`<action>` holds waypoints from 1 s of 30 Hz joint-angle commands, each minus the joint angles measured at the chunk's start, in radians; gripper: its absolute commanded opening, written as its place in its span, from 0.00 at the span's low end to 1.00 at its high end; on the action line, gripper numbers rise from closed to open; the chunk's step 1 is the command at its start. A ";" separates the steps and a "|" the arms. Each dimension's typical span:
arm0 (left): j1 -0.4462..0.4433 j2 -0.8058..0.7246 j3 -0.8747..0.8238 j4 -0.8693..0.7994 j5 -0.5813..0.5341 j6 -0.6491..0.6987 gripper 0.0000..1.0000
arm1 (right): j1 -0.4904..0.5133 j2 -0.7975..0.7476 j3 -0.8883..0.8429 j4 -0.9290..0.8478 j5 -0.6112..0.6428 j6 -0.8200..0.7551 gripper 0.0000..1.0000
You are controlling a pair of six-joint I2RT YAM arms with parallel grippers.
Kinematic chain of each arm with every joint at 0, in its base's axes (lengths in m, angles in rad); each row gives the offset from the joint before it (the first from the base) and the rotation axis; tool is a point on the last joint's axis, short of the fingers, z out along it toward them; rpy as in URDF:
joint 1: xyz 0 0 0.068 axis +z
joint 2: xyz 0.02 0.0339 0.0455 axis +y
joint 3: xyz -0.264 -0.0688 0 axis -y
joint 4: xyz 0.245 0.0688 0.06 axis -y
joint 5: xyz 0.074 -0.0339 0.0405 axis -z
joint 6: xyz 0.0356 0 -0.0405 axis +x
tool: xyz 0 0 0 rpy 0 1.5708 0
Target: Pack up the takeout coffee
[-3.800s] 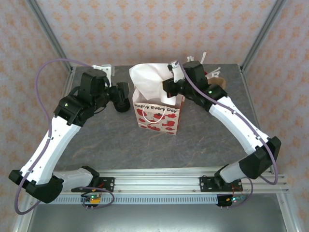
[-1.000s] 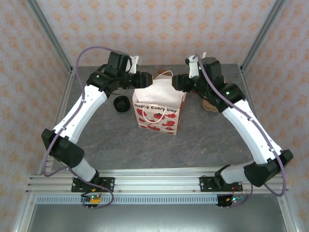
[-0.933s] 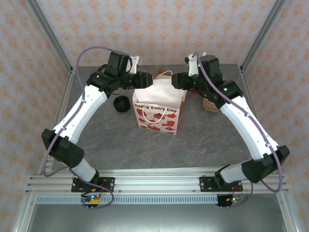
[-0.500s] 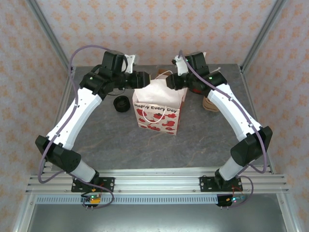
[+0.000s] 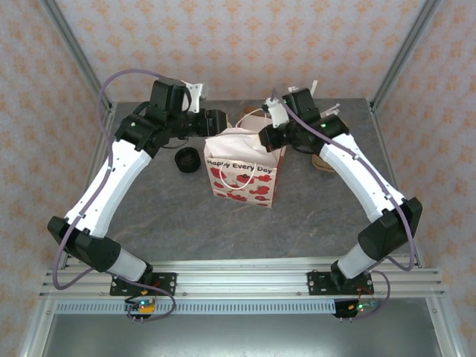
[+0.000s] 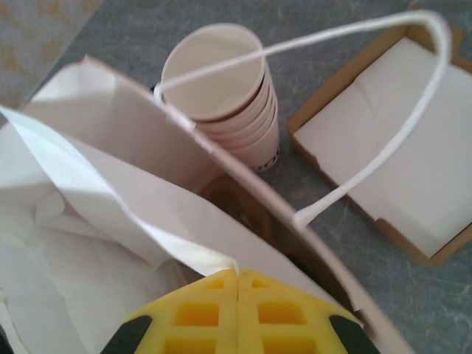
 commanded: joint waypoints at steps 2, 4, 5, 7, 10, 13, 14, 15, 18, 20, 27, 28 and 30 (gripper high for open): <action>-0.002 -0.041 -0.023 -0.009 -0.030 0.026 0.52 | 0.027 -0.022 -0.006 -0.077 0.063 -0.036 0.05; -0.001 -0.042 -0.030 -0.007 -0.031 0.024 0.52 | 0.034 -0.010 0.004 -0.089 0.098 -0.033 0.06; -0.003 -0.043 -0.031 -0.005 -0.029 0.025 0.52 | 0.038 -0.001 0.013 -0.099 0.114 -0.033 0.06; -0.002 -0.044 -0.036 -0.005 -0.029 0.024 0.52 | 0.044 0.017 0.035 -0.117 0.147 -0.033 0.07; -0.003 -0.046 -0.038 -0.007 -0.031 0.024 0.52 | 0.057 0.035 0.062 -0.157 0.175 -0.048 0.08; -0.003 -0.046 -0.040 -0.008 -0.033 0.027 0.52 | 0.063 0.033 0.068 -0.183 0.197 -0.052 0.11; -0.001 -0.047 -0.042 -0.010 -0.035 0.029 0.52 | 0.063 0.031 0.068 -0.189 0.198 -0.055 0.12; -0.003 -0.047 -0.042 -0.011 -0.035 0.029 0.52 | 0.063 0.029 0.070 -0.198 0.194 -0.056 0.13; -0.002 -0.048 -0.045 -0.011 -0.035 0.030 0.52 | 0.062 0.020 0.077 -0.219 0.182 -0.060 0.17; -0.003 -0.050 -0.047 -0.013 -0.037 0.031 0.53 | 0.063 0.006 0.074 -0.219 0.176 -0.062 0.21; -0.002 -0.058 -0.046 -0.020 -0.045 0.037 0.53 | 0.062 -0.067 0.068 -0.200 0.133 -0.051 0.35; -0.003 -0.060 -0.045 -0.022 -0.046 0.038 0.53 | 0.063 -0.077 0.066 -0.197 0.128 -0.048 0.36; -0.002 -0.062 -0.045 -0.025 -0.052 0.041 0.53 | 0.062 -0.109 0.059 -0.182 0.123 -0.042 0.40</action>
